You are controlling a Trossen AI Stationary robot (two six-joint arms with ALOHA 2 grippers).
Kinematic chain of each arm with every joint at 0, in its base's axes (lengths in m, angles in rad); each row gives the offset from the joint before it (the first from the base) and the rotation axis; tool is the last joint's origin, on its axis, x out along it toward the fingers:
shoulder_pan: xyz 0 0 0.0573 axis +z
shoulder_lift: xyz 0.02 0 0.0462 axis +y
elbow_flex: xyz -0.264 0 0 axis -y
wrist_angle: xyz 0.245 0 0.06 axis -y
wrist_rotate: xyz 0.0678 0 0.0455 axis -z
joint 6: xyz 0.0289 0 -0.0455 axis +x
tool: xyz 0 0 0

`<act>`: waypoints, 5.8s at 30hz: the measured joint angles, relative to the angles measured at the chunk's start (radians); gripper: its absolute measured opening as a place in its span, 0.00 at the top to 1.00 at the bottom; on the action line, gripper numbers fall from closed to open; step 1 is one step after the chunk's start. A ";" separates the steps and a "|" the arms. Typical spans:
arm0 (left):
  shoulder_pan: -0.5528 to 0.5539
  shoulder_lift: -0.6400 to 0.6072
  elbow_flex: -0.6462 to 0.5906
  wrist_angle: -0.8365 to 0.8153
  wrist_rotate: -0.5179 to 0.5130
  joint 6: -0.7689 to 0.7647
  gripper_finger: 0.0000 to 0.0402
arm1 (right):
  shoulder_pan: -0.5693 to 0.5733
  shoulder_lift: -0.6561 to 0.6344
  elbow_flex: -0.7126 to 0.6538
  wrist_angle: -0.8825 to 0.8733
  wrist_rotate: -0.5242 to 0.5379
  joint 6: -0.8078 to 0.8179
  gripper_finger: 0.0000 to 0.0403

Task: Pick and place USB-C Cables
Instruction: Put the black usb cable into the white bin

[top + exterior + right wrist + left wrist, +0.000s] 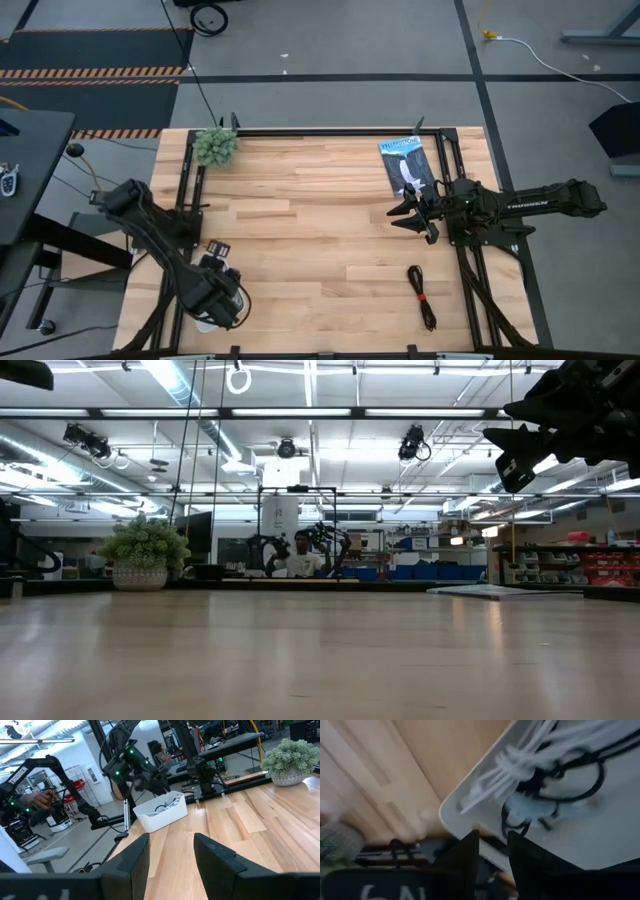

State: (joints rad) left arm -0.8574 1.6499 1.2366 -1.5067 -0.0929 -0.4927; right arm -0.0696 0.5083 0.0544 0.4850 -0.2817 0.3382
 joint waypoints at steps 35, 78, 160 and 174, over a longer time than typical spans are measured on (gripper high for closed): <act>0.486 0.010 0.000 1.267 -0.602 0.872 0.89 | 0.000 0.000 0.000 0.000 0.000 0.000 0.60; 0.397 -0.436 -0.297 1.261 -0.515 0.577 0.96 | 0.429 0.687 0.750 -1.190 0.191 0.821 0.61; 0.396 -0.385 -0.294 1.398 -0.389 0.453 0.45 | 0.593 1.081 1.149 -0.952 0.911 0.257 0.85; 0.442 -0.307 -0.295 1.511 -0.289 0.455 0.36 | 0.582 1.073 1.149 -0.370 0.910 -0.361 0.83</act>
State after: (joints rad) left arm -0.4151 1.3434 0.9417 0.0043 -0.3823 -0.0380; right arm 0.5124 1.5814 1.2030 0.1155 0.6284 -0.0223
